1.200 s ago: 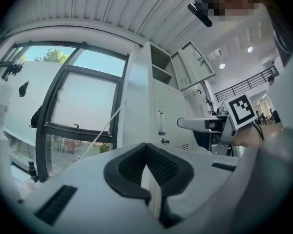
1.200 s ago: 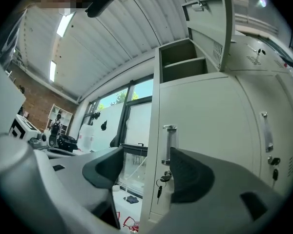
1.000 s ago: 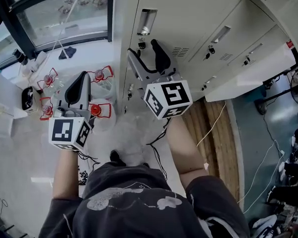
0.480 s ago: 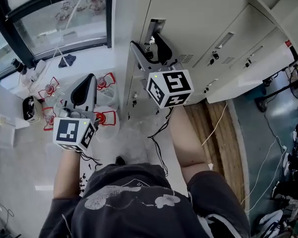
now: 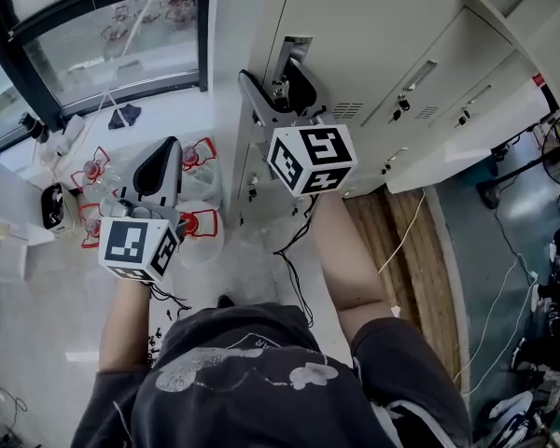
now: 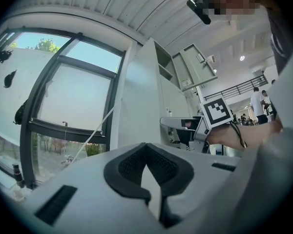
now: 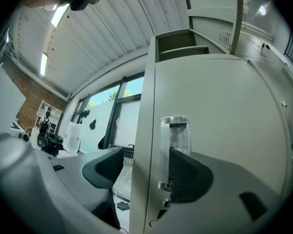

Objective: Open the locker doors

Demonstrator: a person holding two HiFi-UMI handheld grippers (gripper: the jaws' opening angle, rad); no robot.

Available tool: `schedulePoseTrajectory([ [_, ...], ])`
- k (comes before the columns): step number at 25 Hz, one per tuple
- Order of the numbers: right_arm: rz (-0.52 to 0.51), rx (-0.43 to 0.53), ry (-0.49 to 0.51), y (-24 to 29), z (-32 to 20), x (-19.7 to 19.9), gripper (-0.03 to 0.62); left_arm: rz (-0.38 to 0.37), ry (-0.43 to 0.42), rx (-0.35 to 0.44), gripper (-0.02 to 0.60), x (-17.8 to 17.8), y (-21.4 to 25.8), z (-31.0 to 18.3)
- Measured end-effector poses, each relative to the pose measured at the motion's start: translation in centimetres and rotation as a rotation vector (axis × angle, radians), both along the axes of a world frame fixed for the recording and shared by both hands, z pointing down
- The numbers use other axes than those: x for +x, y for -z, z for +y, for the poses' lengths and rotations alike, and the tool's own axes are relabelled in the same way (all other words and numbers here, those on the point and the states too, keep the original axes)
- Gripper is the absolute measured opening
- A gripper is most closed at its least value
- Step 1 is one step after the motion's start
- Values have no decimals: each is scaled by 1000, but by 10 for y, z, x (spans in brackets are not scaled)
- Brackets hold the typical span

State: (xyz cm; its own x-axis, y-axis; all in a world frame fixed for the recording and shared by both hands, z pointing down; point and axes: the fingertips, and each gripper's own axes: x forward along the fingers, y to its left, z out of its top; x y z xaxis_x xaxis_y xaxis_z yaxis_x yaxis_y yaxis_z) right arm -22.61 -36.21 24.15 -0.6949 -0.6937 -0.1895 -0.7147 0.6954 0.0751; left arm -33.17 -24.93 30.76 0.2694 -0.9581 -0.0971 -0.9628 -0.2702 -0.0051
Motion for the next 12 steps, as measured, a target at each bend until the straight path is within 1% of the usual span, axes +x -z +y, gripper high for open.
schedulePoseTrajectory([
  [5, -30, -48, 0, 1, 1, 1, 301, 2, 1, -5, 8, 3, -1, 6],
  [12, -47, -59, -35, 1, 19, 14, 294, 3, -2, -9, 9, 6, -3, 19],
])
